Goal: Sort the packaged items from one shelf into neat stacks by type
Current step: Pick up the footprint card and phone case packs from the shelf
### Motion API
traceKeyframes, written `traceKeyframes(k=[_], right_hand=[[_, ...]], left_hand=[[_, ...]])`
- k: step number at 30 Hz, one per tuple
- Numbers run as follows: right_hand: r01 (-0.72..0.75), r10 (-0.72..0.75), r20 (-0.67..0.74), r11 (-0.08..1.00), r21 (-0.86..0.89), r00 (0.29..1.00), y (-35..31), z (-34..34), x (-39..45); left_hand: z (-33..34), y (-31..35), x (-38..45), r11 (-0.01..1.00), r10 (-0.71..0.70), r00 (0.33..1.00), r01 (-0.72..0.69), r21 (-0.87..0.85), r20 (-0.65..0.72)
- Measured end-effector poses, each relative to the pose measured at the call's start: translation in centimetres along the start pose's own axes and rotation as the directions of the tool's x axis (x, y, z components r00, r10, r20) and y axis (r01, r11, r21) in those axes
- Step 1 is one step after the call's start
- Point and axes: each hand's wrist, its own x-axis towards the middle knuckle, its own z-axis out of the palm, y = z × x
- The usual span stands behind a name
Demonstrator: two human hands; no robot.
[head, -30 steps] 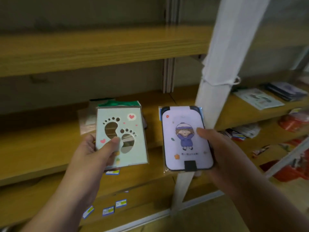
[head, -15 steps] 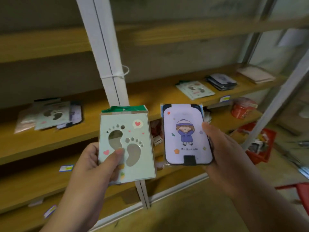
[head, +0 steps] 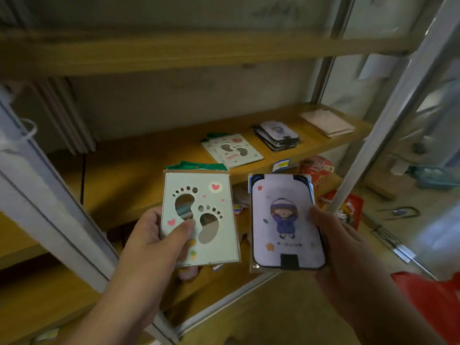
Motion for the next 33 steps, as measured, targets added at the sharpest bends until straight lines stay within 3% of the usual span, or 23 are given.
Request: traceKeyframes(k=[10, 19, 21, 24, 29, 33], right_hand=[[0.034, -0.034, -0.049, 0.999, 0.012, 0.998, -5.6, -2.4, 12.4], [-0.014, 0.012, -0.061, 1.000, -0.020, 0.998, -7.4, -4.6, 19.4], [-0.017, 0.015, -0.043, 0.999, -0.041, 0.999, -7.7, -5.6, 20.7], [0.005, -0.004, 0.020, 0.997, -0.083, 1.000, -8.6, -6.9, 23.0], [-0.122, 0.125, 0.027, 0.989, -0.087, 0.992, -11.0, -9.3, 27.5], [-0.069, 0.086, 0.090, 0.981, -0.180, 0.992, -13.0, -11.4, 30.6]], left_hand=[[7.6, 2.1, 13.2, 1.000, -0.016, 0.999, 0.017, -0.015, 0.043], [14.4, 3.9, 22.8, 0.929, 0.132, 0.989, -0.145, 0.341, 0.062], [15.4, 3.9, 23.6, 0.879, 0.173, 0.984, -0.173, 0.445, 0.041], [16.6, 3.9, 24.3, 0.673, 0.234, 0.972, -0.163, 0.721, 0.001], [17.7, 3.1, 23.9, 0.450, 0.238, 0.971, -0.089, 0.888, -0.023], [19.2, 2.1, 22.8, 0.453, 0.338, 0.939, -0.098, 0.886, -0.069]])
